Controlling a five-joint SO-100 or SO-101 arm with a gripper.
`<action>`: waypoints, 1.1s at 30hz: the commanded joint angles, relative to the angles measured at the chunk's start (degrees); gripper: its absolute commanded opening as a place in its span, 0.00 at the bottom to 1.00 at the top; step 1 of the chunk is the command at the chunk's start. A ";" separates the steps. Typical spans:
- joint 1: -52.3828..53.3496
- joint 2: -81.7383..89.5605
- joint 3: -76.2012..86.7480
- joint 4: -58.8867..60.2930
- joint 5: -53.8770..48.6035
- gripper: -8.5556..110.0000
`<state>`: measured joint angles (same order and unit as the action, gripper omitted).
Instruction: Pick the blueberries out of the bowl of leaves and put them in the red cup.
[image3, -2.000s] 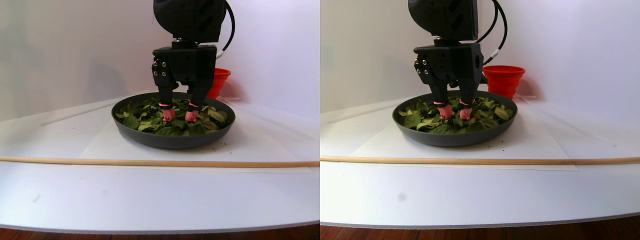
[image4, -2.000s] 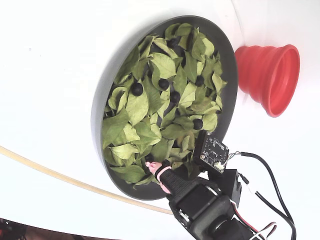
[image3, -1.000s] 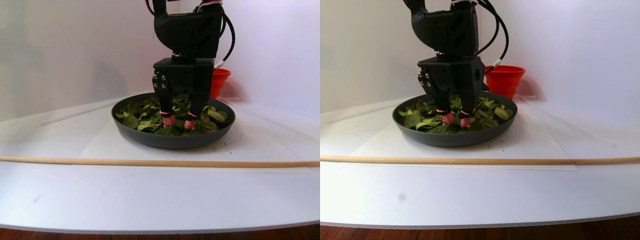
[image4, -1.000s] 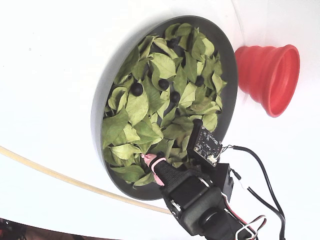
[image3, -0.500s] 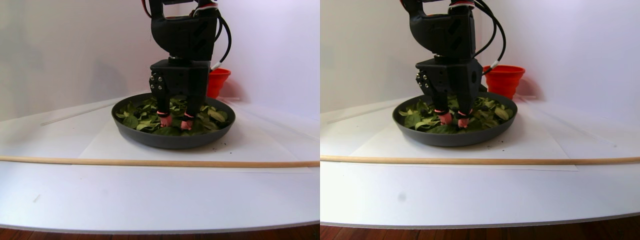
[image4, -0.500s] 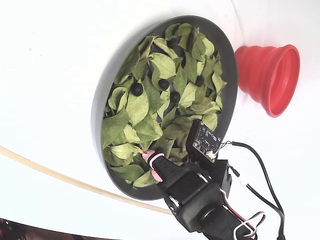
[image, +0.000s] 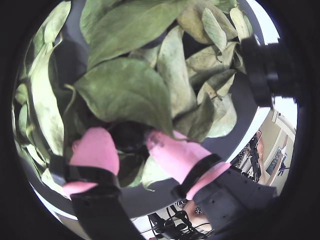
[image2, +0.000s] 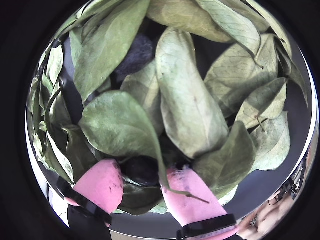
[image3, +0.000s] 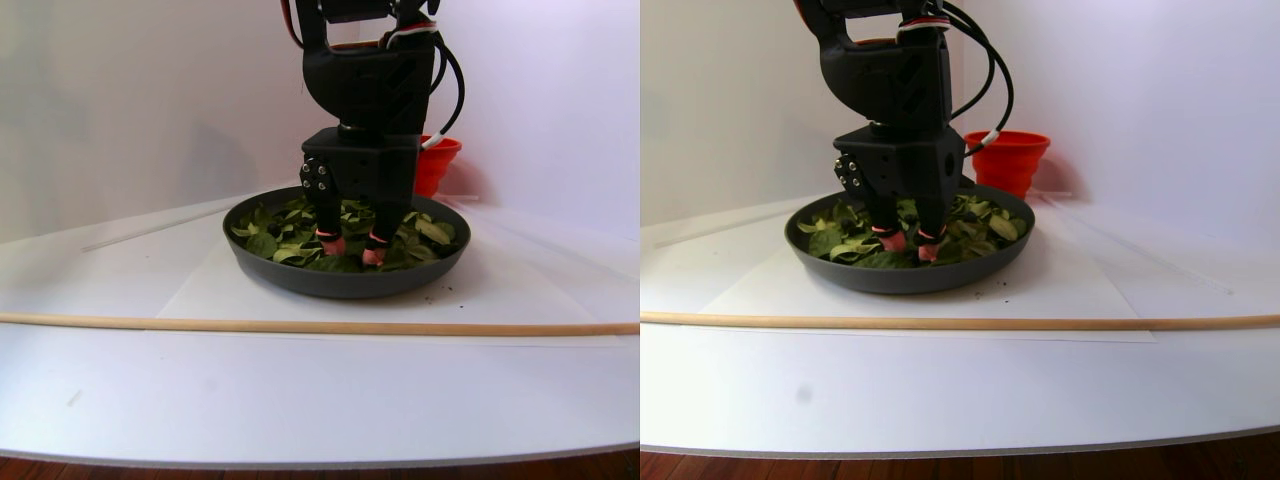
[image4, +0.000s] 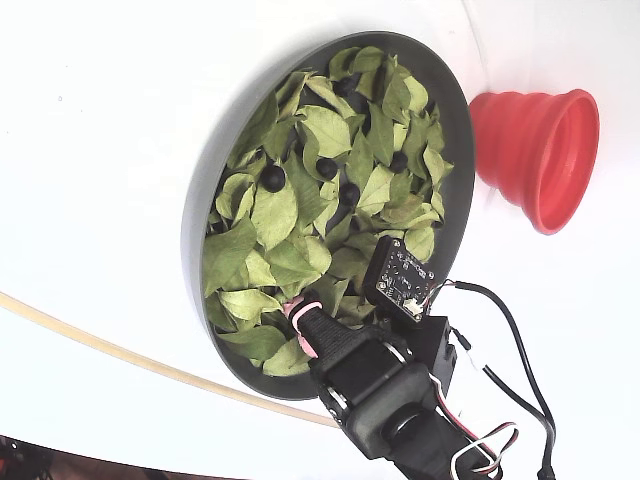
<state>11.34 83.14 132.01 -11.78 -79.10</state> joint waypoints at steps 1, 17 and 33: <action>0.62 -0.35 -0.97 -1.05 -0.18 0.19; 0.09 -4.48 0.35 -5.27 -0.09 0.17; 0.79 1.67 2.81 -4.31 -2.20 0.16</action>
<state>11.25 81.39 134.47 -16.61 -80.86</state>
